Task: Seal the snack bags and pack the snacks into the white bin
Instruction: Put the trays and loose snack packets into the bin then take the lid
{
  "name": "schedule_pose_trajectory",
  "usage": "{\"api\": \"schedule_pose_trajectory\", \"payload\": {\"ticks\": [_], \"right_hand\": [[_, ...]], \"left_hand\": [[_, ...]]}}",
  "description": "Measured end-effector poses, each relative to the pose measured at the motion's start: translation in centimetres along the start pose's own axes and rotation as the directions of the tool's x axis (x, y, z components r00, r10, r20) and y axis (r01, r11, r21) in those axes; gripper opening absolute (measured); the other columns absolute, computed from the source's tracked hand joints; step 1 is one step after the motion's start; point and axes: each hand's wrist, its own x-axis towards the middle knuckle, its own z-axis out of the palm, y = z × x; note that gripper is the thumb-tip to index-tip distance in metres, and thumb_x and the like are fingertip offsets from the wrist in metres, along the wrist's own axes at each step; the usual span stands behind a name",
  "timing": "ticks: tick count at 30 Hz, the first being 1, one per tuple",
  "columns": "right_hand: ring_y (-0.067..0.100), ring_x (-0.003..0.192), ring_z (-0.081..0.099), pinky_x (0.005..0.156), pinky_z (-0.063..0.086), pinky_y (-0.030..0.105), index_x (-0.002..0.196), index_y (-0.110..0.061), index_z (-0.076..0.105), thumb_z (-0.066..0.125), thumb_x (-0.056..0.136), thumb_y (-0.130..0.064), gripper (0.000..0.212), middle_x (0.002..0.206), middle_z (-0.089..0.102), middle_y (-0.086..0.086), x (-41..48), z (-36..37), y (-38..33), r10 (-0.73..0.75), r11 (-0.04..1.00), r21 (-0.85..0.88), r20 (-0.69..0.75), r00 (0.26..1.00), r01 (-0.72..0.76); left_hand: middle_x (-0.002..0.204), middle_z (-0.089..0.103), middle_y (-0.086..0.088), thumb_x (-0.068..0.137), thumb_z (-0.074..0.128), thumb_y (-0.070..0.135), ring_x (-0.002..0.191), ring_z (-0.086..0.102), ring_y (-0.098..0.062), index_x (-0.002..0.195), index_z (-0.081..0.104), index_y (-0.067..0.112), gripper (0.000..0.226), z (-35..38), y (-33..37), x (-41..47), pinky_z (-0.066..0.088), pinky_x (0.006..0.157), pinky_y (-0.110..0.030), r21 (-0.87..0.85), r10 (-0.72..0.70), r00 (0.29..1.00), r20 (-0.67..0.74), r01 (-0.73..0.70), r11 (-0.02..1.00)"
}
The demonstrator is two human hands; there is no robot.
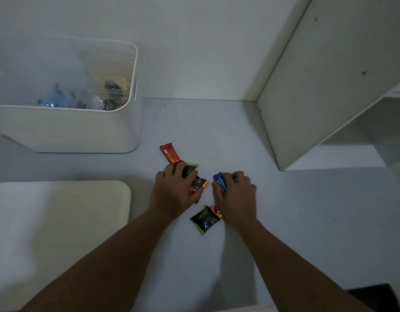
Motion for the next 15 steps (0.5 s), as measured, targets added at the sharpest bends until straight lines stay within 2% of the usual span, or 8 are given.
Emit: {"api": "schedule_pose_trajectory", "payload": {"ticks": [3,5,8,11,13,15], "right_hand": [[0.021,0.063,0.056,0.049,0.044,0.031,0.090,-0.018,0.062,0.049,0.092,-0.048,0.033,0.077,0.057,0.000,0.4,0.4,-0.9,-0.131,0.991,0.017,0.008,0.991,0.131],[0.020,0.051,0.056,0.042,0.039,0.027,0.085,-0.019,0.062,0.046,0.090,-0.049,0.034,0.069,0.057,-0.001,0.5,0.4,-1.3,-0.177,0.984,0.011,0.018,0.984,0.177],[0.020,0.049,0.056,0.043,0.037,0.026,0.085,-0.020,0.063,0.046,0.090,-0.049,0.034,0.069,0.059,-0.002,1.1,-0.2,-1.4,-0.165,0.985,-0.044,0.033,0.986,0.167],[0.022,0.057,0.058,0.049,0.044,0.031,0.091,-0.018,0.062,0.051,0.095,-0.047,0.031,0.076,0.059,0.000,2.6,-1.6,-2.0,-0.126,0.991,-0.045,0.071,0.989,0.130],[0.023,0.062,0.059,0.053,0.046,0.033,0.093,-0.017,0.060,0.047,0.097,-0.049,0.034,0.079,0.059,0.000,4.0,-3.3,-3.2,-0.095,0.995,-0.020,0.073,0.993,0.097],[0.022,0.067,0.059,0.057,0.046,0.033,0.095,-0.017,0.058,0.043,0.099,-0.050,0.036,0.082,0.058,0.000,5.7,-5.6,-4.9,-0.084,0.996,0.017,0.063,0.994,0.084]], "left_hand": [[0.098,0.057,-0.007,0.087,0.059,0.046,0.073,0.055,-0.023,0.098,0.064,0.015,0.033,-0.1,0.1,0.1,0.046,0.051,-0.030,-0.092,-0.050,0.999,-0.001,0.050,0.995],[0.093,0.055,-0.003,0.083,0.065,0.041,0.066,0.055,-0.017,0.093,0.061,0.016,0.027,-0.4,0.0,0.1,0.046,0.048,-0.027,-0.184,-0.060,0.997,0.056,0.069,0.980],[0.089,0.054,-0.002,0.086,0.065,0.033,0.062,0.050,-0.013,0.085,0.057,0.016,0.018,-1.8,-0.3,0.6,0.040,0.051,-0.025,-0.260,-0.058,0.992,0.109,0.085,0.962],[0.093,0.053,-0.003,0.088,0.063,0.029,0.068,0.045,-0.014,0.089,0.059,0.013,0.017,-4.2,-1.3,1.4,0.033,0.059,-0.026,-0.313,-0.102,0.981,0.163,0.150,0.938],[0.095,0.054,-0.005,0.087,0.063,0.027,0.068,0.050,-0.019,0.090,0.060,0.011,0.017,-6.5,-2.0,2.1,0.033,0.059,-0.026,-0.341,-0.111,0.985,0.132,0.150,0.928],[0.094,0.053,-0.003,0.086,0.063,0.028,0.062,0.049,-0.017,0.088,0.060,0.012,0.016,-9.2,-2.8,3.1,0.034,0.055,-0.026,-0.350,-0.111,0.992,0.056,0.124,0.929]]}}
